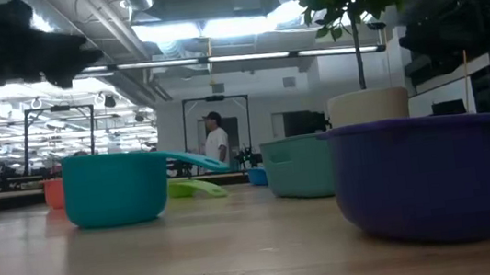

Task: Nest measuring cups in basket
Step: Adjust the light blue measuring cup on the table

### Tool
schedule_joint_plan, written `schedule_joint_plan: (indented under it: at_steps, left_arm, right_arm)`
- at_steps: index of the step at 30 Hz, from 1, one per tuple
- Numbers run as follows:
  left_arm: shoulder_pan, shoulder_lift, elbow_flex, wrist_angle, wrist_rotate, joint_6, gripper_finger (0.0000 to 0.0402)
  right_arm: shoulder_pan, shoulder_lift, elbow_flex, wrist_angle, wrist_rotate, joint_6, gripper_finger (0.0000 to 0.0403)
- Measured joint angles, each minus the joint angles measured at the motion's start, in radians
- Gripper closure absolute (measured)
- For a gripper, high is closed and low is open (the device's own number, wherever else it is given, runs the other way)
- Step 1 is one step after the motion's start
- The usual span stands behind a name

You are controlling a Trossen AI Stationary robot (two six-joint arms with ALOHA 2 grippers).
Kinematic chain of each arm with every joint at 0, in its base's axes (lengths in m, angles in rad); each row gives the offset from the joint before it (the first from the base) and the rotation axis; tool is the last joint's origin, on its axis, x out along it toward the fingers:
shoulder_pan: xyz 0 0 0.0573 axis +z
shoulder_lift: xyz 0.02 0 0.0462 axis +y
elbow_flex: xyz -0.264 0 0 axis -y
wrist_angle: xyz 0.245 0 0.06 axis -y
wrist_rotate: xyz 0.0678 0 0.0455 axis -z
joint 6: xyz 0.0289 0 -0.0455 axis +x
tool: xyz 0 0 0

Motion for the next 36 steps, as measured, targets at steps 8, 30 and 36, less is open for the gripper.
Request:
schedule_joint_plan:
  at_steps: [8,30,36]
  left_arm:
    - [0.0,0.038,0.029,0.228,-0.049,-0.105,0.0168]
    - [0.046,1.098,0.995,-0.556,-0.019,-0.355,0.0172]
    - [0.055,1.29,1.184,-0.838,0.047,-0.429,0.0172]
  right_arm:
    - [0.0,0.0,0.0,0.0,0.0,0.0,0.0299]
    - [0.0,0.0,0.0,0.001,0.0,0.002,0.0299]
    - [0.0,0.0,0.0,0.001,0.0,0.03,0.0299]
